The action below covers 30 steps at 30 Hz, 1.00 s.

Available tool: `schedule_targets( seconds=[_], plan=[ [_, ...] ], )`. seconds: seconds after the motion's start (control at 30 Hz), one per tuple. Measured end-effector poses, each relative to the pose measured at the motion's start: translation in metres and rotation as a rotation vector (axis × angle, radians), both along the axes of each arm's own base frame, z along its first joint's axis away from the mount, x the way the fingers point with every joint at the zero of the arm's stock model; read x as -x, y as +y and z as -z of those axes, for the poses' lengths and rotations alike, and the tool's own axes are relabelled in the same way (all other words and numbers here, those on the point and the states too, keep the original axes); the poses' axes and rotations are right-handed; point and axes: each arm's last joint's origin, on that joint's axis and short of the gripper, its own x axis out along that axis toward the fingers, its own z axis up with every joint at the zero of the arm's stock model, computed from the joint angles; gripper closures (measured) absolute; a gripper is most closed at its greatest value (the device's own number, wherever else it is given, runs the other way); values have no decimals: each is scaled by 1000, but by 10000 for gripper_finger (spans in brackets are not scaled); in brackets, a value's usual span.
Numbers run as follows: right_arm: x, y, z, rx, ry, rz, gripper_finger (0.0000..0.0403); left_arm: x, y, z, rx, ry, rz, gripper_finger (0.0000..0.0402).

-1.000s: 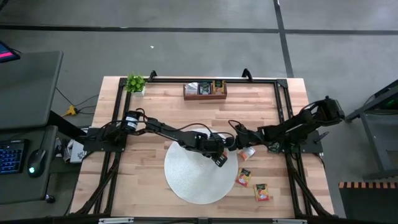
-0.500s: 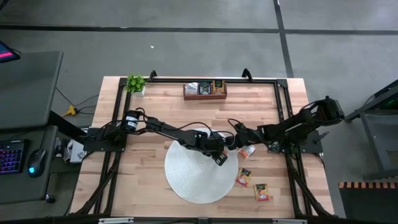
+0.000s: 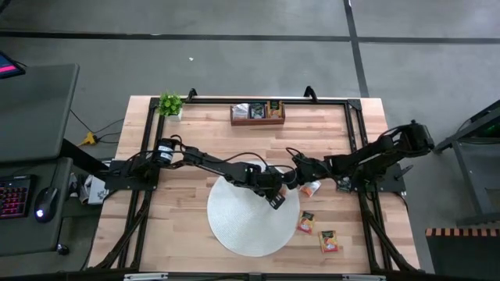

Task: Pick & Place Tea
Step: Put the white tea bag into the left section of the wooden organizer

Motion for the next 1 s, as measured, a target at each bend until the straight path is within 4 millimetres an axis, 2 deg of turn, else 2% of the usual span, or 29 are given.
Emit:
schedule_targets(
  seconds=[0.23,0.43,0.6,0.7,0.8,0.9,1.0],
  plan=[
    [0,-1,-2,12,-8,-10,402,-1,-1,-1,-5,-6,70,307],
    [-1,-1,-3,12,-26,-9,403,0,-3,-3,33,-6,117,235],
    [-2,-2,-5,34,-37,11,403,12,-4,-16,54,75,101,187],
    [-1,-2,-5,31,-34,0,403,22,1,-34,-36,97,60,188],
    [-1,-2,-8,40,-50,1,403,31,6,-65,-144,48,43,201],
    [0,-2,-10,53,-56,-1,403,40,9,-97,-212,-25,27,220],
    [0,-2,-14,63,-69,-8,402,57,14,-122,-283,-24,-1,251]
  ],
)
